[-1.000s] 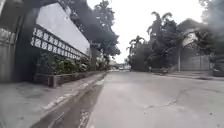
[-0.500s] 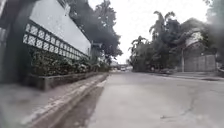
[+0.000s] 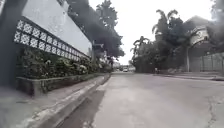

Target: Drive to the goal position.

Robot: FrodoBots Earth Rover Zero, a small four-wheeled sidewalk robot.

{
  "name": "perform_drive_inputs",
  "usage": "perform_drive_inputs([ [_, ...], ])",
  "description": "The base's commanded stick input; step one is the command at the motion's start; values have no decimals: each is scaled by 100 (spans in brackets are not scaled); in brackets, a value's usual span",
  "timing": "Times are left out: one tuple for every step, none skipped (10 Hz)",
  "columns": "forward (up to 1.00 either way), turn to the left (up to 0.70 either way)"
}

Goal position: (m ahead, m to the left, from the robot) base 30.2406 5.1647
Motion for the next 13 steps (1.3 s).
perform_drive_inputs([
  [70, 0],
  [70, 0],
  [70, 0],
  [70, 0],
  [70, -1],
  [70, -2],
  [70, -6],
  [70, -25],
  [70, -35],
  [70, -35],
  [70, -35],
  [70, -35],
  [70, -35],
])
